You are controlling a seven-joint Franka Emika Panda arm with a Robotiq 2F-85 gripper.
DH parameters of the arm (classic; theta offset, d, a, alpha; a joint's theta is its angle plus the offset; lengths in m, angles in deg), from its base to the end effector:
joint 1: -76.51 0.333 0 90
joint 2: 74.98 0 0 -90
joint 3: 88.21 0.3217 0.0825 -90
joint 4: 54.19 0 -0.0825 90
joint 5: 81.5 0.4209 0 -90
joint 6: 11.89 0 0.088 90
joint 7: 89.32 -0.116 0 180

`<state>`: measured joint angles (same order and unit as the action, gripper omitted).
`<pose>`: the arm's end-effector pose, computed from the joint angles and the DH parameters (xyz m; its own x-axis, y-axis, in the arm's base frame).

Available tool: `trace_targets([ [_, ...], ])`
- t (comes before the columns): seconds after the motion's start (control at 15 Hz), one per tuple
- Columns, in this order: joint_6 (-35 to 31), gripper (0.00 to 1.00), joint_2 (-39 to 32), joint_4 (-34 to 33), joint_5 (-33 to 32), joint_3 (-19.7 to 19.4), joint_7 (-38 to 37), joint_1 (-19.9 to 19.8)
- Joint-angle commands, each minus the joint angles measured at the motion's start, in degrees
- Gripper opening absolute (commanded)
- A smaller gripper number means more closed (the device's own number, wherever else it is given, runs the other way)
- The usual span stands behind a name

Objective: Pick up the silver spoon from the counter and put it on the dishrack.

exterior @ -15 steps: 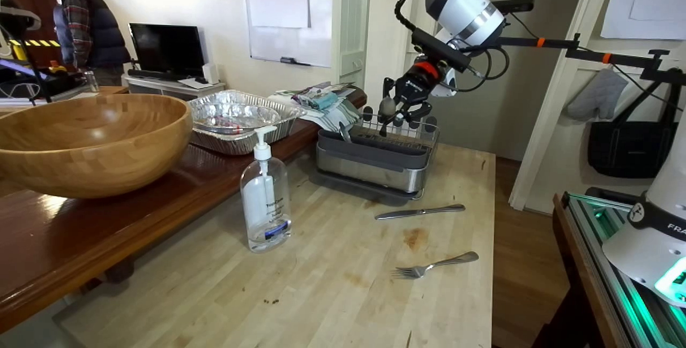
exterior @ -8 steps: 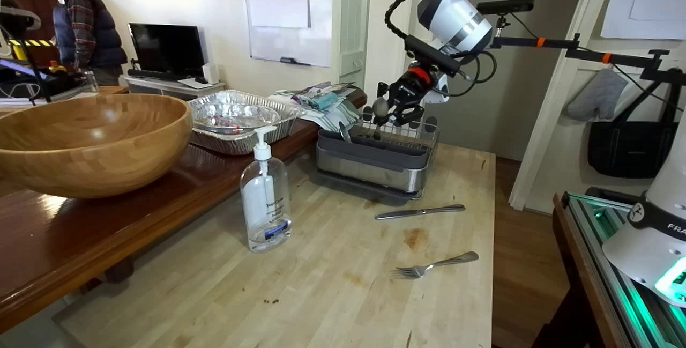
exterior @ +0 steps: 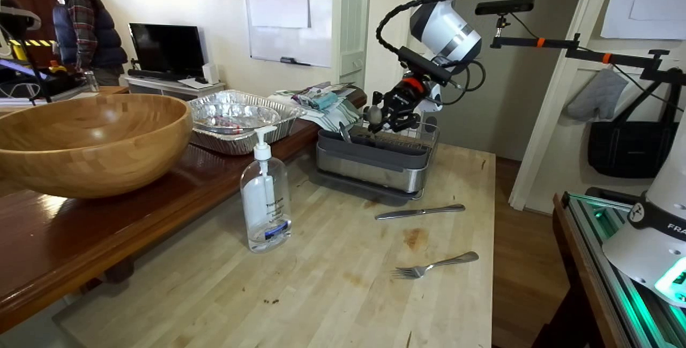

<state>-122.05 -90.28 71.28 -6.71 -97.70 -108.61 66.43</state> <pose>0.5490 -0.1156 0.2384 0.2173 -0.5381 -0.8144 -0.9224 0.1597 -0.3516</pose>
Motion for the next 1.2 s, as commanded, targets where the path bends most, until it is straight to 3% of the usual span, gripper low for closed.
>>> trace_targets([
  [0.0,1.82,0.03,-2.95,-2.08,1.88,-0.35,1.24,-0.58],
  [1.13,0.66,0.03,-6.91,-3.92,1.35,-0.89,-0.03,-0.89],
])
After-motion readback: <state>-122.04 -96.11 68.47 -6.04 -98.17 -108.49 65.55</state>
